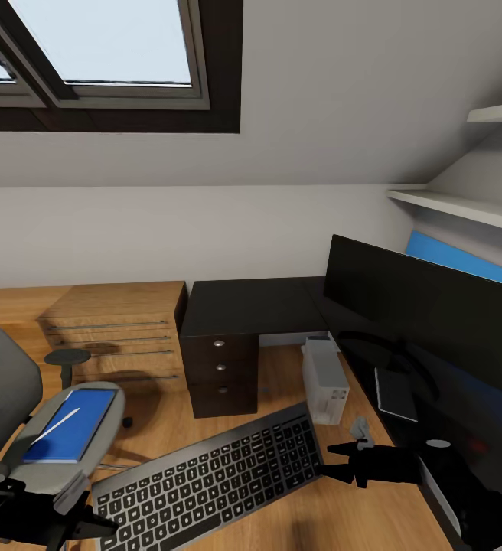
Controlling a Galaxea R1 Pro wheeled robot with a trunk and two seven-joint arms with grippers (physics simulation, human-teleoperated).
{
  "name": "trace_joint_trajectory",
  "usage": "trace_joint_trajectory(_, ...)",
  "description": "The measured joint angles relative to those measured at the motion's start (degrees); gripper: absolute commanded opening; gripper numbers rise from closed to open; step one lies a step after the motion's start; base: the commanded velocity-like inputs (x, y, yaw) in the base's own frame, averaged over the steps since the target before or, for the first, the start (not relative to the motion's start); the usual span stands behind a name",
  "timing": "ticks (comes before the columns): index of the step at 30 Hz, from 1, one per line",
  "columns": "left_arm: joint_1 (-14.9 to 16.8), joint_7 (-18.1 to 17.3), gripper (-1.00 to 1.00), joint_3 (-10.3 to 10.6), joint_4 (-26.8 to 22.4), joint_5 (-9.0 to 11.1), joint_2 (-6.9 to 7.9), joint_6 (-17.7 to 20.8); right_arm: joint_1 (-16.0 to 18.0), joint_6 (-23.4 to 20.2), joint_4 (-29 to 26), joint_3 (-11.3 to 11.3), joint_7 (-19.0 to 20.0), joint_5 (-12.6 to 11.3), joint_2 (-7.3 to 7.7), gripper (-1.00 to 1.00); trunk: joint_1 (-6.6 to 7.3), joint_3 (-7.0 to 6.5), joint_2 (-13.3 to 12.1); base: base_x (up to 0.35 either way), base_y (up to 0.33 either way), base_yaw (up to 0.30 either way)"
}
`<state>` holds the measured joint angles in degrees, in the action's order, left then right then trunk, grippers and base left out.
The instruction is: In the bedroom, organize the workspace by keeping the computer under the desk, ensuring the monitor is on the desk, placing the keyboard on the desk next to the monitor, placing the mouse on the desk next to the keyboard, moving the folder from the swivel chair onto the desk next to the mouse, stacking the notebook on top of the folder with the pen on top of the notebook, and positioning the swivel chair next to the desk.
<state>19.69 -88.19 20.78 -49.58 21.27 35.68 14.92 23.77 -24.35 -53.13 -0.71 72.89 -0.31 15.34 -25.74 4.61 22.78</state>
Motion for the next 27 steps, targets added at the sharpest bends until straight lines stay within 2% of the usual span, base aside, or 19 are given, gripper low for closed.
trace_joint_trajectory(27, 0.0, 0.04, -1.0, 0.21, 0.0, -0.03, -0.07, -0.07, 0.0, 0.04, 0.09, -0.01, 0.01, 0.0, 0.0, 1.0, 0.0, 0.0, 0.0, 0.0, 0.0, 0.0)
